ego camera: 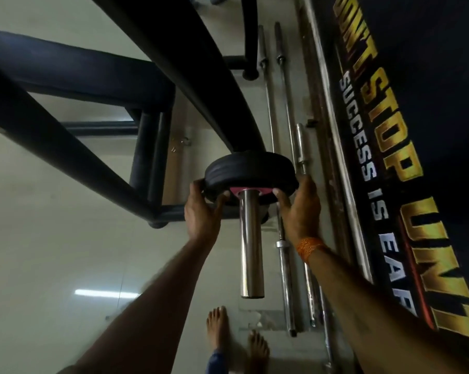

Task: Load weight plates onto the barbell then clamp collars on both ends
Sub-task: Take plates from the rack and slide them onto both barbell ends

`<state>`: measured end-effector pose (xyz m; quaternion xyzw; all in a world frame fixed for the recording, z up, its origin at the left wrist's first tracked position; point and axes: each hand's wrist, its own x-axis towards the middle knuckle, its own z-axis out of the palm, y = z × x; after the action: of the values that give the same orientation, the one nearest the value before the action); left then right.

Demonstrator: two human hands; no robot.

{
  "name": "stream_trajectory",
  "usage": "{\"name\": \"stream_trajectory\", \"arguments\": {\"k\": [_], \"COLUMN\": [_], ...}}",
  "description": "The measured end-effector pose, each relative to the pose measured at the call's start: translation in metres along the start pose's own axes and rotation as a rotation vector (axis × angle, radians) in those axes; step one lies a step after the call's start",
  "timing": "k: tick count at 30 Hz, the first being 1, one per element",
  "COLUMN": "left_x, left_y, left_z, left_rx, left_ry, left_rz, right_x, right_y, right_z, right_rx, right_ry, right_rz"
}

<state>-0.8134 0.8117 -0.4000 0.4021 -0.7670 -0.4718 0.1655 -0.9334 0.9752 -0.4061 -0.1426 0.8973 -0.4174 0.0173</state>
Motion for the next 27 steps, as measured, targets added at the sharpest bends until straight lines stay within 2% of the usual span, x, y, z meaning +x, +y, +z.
{"name": "stream_trajectory", "arguments": {"k": [4, 9, 15, 27], "left_x": [-0.007, -0.012, -0.019, -0.143], "left_y": [0.002, 0.001, 0.0, -0.028], "left_z": [-0.001, -0.013, -0.024, -0.06], "left_rx": [0.02, 0.08, 0.12, 0.197], "left_ry": [0.056, 0.005, -0.05, -0.094], "left_rz": [0.007, 0.067, 0.078, 0.132], "right_x": [-0.004, -0.006, -0.014, -0.132], "right_y": [0.008, 0.017, 0.019, 0.028], "right_z": [-0.006, -0.02, -0.032, -0.08], "right_rx": [0.01, -0.074, -0.047, -0.099], "right_ry": [-0.017, -0.123, -0.207, -0.299], "right_rz": [-0.04, -0.109, -0.2, -0.164]}}
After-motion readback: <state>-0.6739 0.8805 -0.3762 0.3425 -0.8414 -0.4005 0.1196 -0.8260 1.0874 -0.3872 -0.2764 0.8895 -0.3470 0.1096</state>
